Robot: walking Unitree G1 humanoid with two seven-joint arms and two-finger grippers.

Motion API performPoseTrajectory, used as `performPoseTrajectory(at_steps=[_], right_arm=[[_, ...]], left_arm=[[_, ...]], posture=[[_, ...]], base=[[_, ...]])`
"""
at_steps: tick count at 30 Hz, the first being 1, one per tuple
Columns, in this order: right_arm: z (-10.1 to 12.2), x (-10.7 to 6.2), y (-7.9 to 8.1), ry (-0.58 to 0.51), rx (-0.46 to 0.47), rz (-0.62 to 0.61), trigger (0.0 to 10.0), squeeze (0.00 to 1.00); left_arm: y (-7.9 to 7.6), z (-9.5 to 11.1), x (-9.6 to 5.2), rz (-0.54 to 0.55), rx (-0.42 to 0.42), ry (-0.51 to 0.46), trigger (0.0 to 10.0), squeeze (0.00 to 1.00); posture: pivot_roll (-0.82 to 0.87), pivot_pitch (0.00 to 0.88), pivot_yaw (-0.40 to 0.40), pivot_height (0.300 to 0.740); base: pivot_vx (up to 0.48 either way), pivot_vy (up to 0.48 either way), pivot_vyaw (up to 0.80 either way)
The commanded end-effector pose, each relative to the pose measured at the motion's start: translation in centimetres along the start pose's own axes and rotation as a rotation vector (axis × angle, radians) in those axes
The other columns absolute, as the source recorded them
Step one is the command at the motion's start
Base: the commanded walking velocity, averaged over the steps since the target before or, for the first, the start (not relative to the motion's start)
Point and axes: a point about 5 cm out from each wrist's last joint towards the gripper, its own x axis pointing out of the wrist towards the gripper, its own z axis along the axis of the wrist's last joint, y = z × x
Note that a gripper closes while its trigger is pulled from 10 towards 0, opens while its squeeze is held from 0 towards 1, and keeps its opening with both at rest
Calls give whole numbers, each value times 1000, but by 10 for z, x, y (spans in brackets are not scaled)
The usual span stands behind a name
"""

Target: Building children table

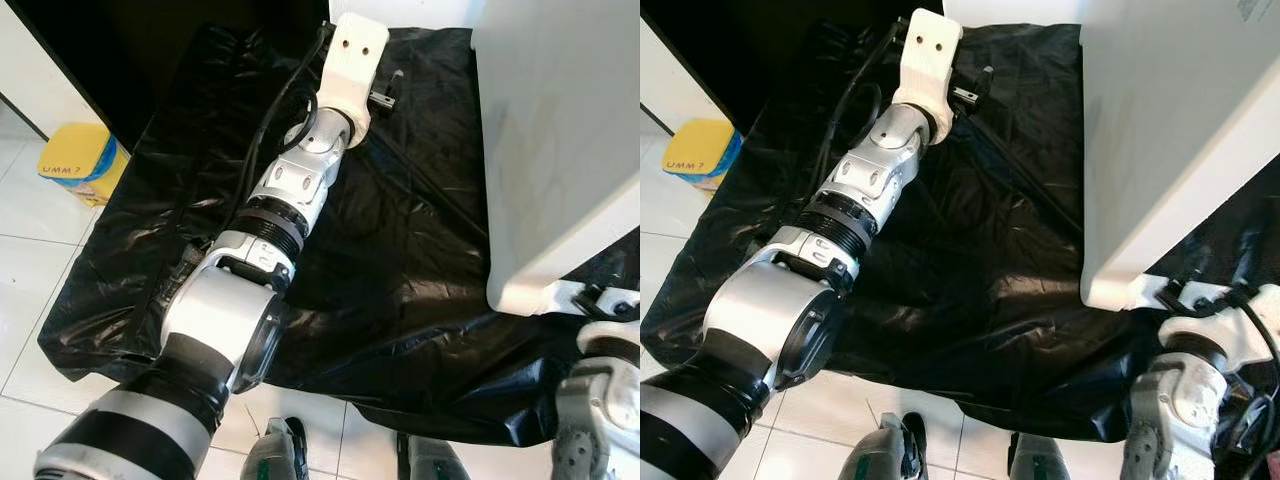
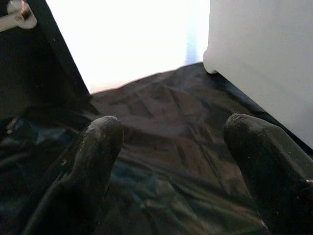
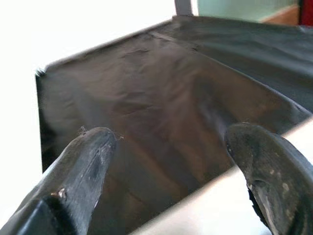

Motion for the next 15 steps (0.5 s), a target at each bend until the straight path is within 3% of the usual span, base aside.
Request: performPoseTrajectory(at_steps=[1,6,8,9,12,15], right_arm=[[-7,8,-2,15,-37,7,10000,0],[-9,14,-1,17,-63,36,10000,0],[-22,26,2,68,-100,138,10000,0],[-22,26,2,68,-100,138,10000,0],[-34,28,8,103,-138,245,10000,0],[-39,27,12,115,-139,269,10000,0]], left_arm=[[-3,-8,-6,-40,-25,-8,10000,0],[-4,-15,-10,-61,-36,-9,10000,0],[-11,-33,-27,-129,-80,-16,10000,0],[-11,-33,-27,-129,-80,-16,10000,0],[-16,-49,-45,-175,-102,-24,10000,0],[-17,-55,-51,-186,-97,-17,10000,0]], posture=[[-53,181,23,740],[-50,178,19,740],[-39,173,10,740],[-39,173,10,740],[-26,168,5,740],[-24,166,5,740]], base=[[0,0,0],[0,0,0],[0,0,0],[0,0,0],[0,0,0],[0,0,0]])
